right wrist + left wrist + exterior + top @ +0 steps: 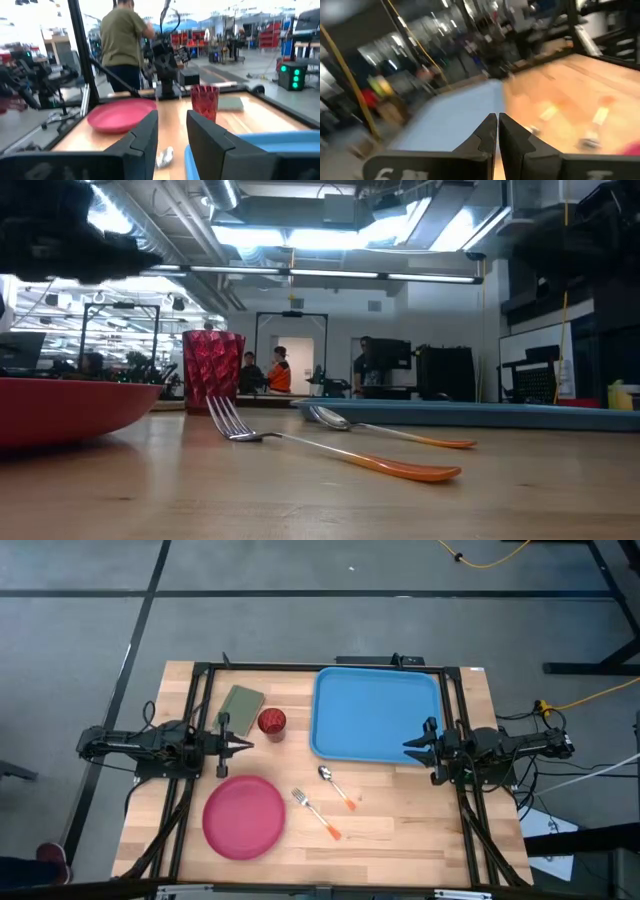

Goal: Pick and place plate/cup/fork/spoon on tray
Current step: Put the red cup on the blue tray

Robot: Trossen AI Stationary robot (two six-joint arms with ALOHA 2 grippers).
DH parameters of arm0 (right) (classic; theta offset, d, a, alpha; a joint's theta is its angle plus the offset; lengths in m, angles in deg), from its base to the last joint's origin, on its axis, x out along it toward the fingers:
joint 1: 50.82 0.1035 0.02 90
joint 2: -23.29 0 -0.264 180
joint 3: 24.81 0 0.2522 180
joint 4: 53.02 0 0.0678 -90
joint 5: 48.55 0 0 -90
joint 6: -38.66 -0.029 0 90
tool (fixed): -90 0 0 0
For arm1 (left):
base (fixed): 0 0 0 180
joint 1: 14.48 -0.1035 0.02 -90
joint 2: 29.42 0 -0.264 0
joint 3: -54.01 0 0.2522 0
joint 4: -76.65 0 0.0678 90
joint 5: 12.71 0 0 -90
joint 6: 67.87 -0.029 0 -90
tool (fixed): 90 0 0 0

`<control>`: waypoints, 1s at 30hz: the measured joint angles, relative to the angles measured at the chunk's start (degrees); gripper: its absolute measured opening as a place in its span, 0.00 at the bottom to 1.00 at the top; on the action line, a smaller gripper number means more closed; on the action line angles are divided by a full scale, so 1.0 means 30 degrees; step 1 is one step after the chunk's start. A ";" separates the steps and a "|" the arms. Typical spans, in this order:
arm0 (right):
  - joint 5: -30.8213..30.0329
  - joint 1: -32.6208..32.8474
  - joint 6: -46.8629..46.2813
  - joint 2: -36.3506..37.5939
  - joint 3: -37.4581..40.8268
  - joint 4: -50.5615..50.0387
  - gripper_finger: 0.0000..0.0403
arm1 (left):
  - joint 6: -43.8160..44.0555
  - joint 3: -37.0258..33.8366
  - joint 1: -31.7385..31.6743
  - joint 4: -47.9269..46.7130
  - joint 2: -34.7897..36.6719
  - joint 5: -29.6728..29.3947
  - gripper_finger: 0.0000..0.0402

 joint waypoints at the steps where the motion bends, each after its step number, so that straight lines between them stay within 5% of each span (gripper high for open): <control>1: 0.0000 0.0003 -0.0077 0.0000 -0.0005 0.0380 0.27 | -0.0655 0.0000 0.0002 0.0614 0.0001 0.0025 0.03; 15: 0.3694 0.0012 -0.1009 -0.0066 0.0000 0.6441 0.27 | -0.0072 0.0000 0.0005 0.4218 0.0001 0.0672 0.03; 28: 0.3692 0.0005 0.0157 -0.0073 0.0000 0.5453 0.27 | 0.8636 0.0000 0.0012 0.6357 -0.0007 0.0552 0.03; 30: 0.3577 0.0005 0.0632 -0.0073 0.0000 0.5400 0.27 | 0.9516 0.0000 0.0005 0.7410 -0.0103 -0.0650 0.03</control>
